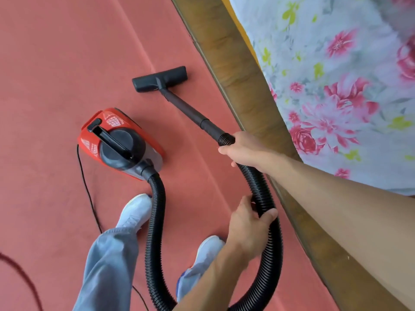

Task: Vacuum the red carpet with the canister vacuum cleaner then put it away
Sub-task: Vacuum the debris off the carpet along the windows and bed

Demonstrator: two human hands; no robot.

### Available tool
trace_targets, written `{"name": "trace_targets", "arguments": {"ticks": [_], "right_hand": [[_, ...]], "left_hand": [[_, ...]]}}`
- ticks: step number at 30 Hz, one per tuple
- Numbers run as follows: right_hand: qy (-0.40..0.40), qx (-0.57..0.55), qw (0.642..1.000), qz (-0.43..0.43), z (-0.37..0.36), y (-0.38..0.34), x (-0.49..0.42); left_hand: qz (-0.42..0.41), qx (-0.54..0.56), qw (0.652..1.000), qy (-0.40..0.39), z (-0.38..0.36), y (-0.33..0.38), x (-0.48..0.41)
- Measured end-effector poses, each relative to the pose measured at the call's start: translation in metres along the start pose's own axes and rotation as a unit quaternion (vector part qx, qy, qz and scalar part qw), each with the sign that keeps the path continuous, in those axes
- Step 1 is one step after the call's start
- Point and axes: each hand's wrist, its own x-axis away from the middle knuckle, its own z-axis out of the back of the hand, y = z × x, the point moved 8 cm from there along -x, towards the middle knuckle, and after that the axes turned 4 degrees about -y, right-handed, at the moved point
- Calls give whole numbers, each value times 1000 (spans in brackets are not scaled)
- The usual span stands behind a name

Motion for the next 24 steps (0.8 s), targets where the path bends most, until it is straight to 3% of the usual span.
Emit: {"name": "trace_targets", "arguments": {"ticks": [8,11,15,21,24], "right_hand": [[77,72,993,44,20,94,11],[101,103,989,26,-2,138,-15],[131,60,989,13,-44,194,-70],[237,21,968,76,-97,242,-145],[242,71,965,71,-123,257,-169]], "left_hand": [[19,-46,999,13,-64,-26,-45],[26,-97,994,-33,-85,-62,-68],[48,-177,975,-122,-112,-135,-105],[11,-303,926,-224,-133,-228,-161],[-26,-428,856,-288,-138,-265,-179]]}}
